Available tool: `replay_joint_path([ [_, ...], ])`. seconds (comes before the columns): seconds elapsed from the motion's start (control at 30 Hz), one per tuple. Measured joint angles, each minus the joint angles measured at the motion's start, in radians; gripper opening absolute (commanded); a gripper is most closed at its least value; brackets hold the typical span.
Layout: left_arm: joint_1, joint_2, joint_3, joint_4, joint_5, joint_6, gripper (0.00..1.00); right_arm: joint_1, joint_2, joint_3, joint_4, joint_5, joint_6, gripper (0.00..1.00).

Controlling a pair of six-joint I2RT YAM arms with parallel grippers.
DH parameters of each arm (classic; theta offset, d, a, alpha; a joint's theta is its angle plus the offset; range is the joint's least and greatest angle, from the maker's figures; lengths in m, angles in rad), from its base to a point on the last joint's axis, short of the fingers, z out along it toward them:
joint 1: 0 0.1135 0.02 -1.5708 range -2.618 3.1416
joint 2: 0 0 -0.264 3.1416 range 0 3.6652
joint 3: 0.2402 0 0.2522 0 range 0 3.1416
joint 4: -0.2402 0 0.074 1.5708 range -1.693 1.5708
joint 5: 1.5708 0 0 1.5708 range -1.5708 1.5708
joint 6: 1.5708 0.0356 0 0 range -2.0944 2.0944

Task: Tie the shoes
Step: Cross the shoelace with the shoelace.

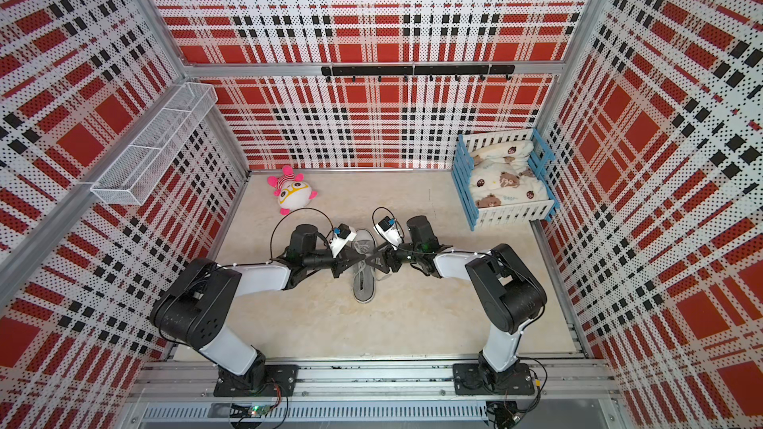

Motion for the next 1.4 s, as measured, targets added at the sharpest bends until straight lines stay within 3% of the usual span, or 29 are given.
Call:
replay_joint_path([
  [0.13,0.007,0.006,0.011,-0.011,0.015,0.014,0.0,0.021,0.027,0.035,-0.021,-0.03,-0.042,0.57],
  [0.77,0.017,0.017,0.026,-0.024,0.029,0.015,0.0,0.029,0.034,0.025,-0.066,-0.003,-0.103,0.12],
  [1.1,0.017,0.017,0.026,-0.024,0.029,0.012,0.0,0.029,0.034,0.025,-0.064,0.081,-0.08,0.0],
  [1.4,0.014,0.017,0.026,-0.024,0.028,0.01,0.0,0.04,0.034,0.024,-0.023,0.168,0.005,0.0],
])
